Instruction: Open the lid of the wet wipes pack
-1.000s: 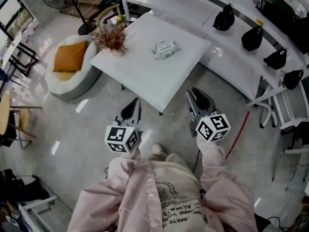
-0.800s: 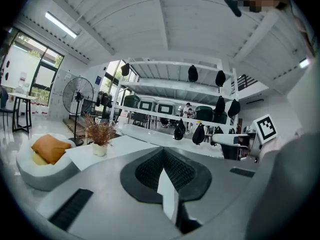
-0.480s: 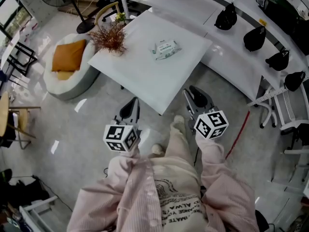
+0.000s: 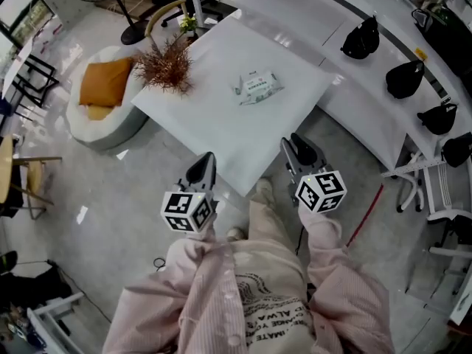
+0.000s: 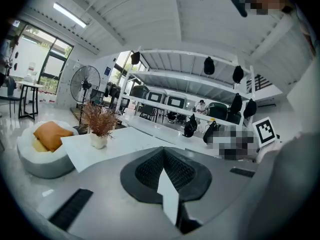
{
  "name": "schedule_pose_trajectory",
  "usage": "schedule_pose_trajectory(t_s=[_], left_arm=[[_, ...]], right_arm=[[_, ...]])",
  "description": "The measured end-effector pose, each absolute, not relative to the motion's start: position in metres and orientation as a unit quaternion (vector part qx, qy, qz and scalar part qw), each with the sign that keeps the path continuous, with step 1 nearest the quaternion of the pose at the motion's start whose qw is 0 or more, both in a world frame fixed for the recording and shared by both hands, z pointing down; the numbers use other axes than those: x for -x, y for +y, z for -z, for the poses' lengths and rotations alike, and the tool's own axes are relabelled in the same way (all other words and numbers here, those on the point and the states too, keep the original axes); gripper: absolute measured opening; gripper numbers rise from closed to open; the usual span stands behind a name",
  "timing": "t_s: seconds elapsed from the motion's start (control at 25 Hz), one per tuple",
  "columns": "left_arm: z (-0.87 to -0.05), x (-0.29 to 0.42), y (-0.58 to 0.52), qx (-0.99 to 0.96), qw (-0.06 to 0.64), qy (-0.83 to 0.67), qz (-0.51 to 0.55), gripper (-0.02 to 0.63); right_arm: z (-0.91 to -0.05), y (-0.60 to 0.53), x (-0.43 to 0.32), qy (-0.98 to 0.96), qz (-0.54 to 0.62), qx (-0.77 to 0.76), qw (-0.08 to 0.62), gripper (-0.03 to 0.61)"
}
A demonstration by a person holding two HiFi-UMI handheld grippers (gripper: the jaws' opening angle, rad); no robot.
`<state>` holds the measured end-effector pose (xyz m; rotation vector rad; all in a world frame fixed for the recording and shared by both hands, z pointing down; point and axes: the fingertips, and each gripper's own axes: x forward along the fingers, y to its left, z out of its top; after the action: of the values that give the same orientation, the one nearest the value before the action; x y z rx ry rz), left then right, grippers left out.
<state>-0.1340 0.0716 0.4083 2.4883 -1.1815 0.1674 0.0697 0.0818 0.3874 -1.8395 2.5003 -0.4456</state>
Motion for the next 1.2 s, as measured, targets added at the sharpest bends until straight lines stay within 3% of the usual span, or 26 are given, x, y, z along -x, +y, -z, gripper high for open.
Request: schedule_pose_trajectory(t_s=[0.72, 1.2], left_arm=[[-0.446, 0.065, -0.048, -0.842, 0.250, -0.472, -0.078, 0.000], [-0.478, 0.051, -0.098, -0.810, 0.275, -0.509, -0.092, 0.000]], right_arm=[[-0.437, -0.076, -0.127, 0.843, 0.171, 0.504, -0.079, 0.106], [-0.472, -0.140, -0.119, 0.883, 0.141, 0.424, -0.141, 0.106]])
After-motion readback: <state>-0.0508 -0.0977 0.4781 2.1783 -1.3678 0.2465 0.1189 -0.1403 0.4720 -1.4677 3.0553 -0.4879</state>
